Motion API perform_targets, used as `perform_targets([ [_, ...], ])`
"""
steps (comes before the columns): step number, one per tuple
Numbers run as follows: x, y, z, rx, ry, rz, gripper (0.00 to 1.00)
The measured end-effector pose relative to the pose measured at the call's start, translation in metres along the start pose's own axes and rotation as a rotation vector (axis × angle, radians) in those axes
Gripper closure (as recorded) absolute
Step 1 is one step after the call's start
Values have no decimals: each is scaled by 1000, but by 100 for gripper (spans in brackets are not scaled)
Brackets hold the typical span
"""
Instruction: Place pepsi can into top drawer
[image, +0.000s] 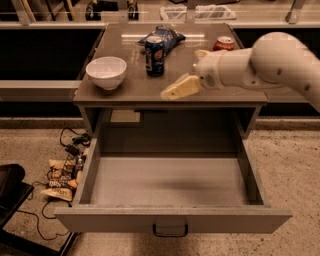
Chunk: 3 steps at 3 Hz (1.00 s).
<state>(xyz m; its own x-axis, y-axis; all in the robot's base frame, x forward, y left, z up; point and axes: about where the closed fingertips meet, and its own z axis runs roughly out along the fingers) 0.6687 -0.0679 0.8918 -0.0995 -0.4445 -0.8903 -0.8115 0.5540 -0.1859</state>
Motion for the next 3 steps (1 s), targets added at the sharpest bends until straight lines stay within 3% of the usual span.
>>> perform_targets([
  [2,-25,-8,63,-24,-66,2,0],
  [3,-33,-10,87,-1,-68,11,0],
])
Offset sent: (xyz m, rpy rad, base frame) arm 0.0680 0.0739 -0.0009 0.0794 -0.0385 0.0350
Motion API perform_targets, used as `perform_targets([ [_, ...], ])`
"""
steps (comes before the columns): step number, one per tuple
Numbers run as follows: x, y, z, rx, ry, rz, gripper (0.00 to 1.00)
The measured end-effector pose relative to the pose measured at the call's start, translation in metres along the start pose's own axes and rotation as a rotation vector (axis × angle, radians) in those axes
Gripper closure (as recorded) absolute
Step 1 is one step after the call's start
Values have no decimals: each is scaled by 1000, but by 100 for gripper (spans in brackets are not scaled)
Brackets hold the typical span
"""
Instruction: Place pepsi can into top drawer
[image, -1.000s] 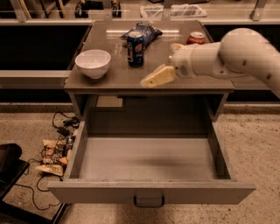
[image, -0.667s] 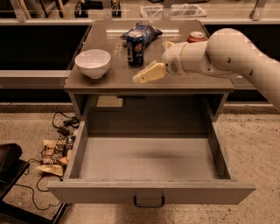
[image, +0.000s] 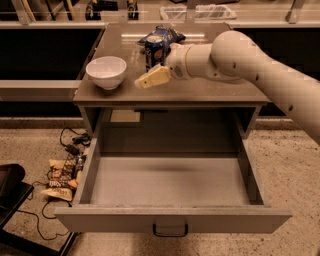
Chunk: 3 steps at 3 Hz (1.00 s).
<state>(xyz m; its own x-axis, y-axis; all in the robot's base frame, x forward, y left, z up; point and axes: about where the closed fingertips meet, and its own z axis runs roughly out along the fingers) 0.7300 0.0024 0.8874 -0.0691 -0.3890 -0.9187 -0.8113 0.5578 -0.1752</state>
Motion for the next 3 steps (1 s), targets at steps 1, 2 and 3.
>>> perform_targets([
  [1,-6,-18,21,46,-12,29,0],
  [2,-16,-41,40,95,-45,65,0],
  [3,-21,-61,54,134,-71,93,0],
])
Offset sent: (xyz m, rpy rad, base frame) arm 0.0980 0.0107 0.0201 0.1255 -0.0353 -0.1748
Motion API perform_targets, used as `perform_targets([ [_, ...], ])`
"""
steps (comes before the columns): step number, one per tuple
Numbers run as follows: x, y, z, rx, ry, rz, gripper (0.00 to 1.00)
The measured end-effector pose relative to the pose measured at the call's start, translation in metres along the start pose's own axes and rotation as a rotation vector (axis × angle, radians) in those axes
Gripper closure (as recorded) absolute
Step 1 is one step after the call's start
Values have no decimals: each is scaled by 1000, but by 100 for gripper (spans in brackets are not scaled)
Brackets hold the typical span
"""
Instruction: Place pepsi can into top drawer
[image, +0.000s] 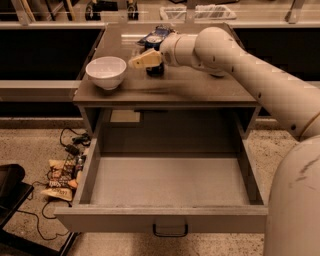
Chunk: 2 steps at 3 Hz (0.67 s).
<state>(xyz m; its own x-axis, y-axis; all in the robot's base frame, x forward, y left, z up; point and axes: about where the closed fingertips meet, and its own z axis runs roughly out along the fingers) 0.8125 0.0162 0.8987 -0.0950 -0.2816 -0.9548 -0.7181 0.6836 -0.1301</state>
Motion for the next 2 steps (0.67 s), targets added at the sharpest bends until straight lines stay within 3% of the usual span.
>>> perform_targets([
  [2,-2,-9,12,21,-21,15,42],
])
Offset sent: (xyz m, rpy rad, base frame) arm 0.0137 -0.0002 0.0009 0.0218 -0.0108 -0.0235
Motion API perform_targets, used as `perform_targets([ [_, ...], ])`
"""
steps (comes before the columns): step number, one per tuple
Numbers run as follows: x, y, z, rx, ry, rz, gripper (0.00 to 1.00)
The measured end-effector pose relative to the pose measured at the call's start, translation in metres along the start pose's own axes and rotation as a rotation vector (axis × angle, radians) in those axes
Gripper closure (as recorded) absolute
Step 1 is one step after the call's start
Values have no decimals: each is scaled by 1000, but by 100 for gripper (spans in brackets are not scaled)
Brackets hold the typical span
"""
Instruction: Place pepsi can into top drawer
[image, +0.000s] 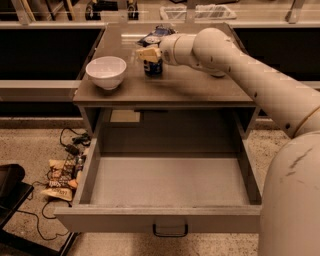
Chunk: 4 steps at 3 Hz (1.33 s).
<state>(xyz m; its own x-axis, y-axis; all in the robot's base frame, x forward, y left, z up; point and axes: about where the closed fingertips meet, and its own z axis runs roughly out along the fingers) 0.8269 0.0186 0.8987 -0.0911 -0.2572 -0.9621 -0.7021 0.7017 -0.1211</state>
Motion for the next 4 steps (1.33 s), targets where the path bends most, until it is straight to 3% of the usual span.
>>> perform_targets([
  [1,1,3,3,-9,4,-1,73],
  [2,2,6,6,-20,10,-5,96],
  [4,-59,59,-73,-144,-116,-41,100],
])
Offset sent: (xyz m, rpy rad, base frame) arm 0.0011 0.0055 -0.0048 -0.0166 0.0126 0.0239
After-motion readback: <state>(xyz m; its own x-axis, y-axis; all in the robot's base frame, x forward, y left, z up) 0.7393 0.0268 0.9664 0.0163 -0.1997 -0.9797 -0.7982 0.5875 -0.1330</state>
